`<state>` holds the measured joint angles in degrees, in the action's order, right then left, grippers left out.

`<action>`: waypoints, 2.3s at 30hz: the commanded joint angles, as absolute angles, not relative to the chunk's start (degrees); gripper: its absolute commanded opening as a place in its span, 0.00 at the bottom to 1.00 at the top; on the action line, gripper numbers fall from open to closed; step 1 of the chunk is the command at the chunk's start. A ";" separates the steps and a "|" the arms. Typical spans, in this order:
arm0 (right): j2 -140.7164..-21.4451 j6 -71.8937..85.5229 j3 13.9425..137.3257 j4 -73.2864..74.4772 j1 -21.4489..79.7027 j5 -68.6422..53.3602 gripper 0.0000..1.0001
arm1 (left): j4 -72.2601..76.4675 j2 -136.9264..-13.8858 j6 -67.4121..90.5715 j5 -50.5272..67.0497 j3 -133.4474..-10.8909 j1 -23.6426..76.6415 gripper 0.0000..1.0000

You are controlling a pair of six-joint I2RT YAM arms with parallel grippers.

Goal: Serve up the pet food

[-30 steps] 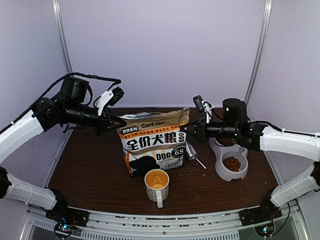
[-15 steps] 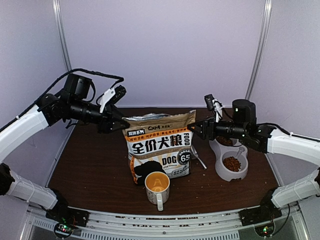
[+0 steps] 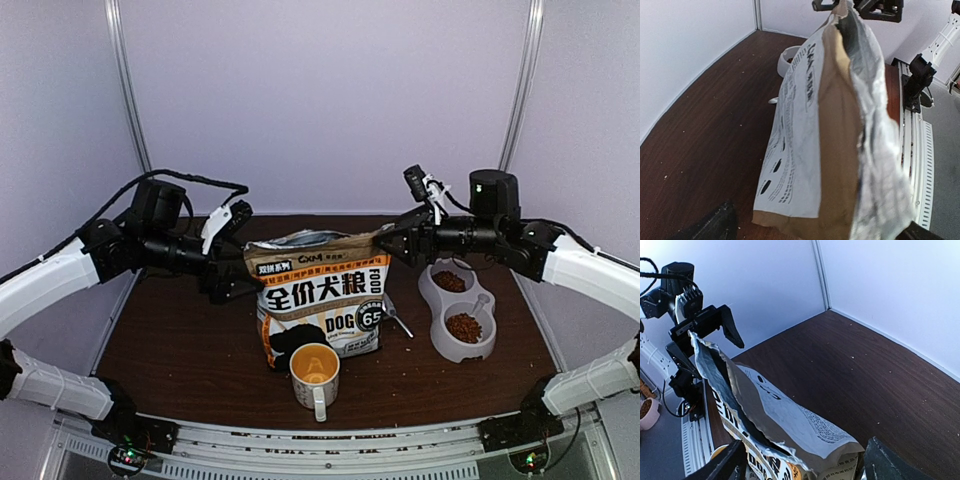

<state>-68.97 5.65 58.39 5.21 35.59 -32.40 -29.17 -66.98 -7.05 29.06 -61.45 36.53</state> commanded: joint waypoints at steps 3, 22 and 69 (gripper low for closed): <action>-73.12 -2.19 61.79 5.74 35.16 -41.38 0.81 | -19.35 -67.18 -3.00 28.94 -60.17 39.18 0.98; -76.08 -7.31 59.80 -2.00 35.07 -42.28 0.52 | -14.38 -69.77 -0.53 24.83 -57.37 41.24 0.62; -81.03 -28.74 85.46 35.62 52.35 -8.98 0.57 | -26.47 -66.56 -13.57 14.85 -65.95 44.92 0.40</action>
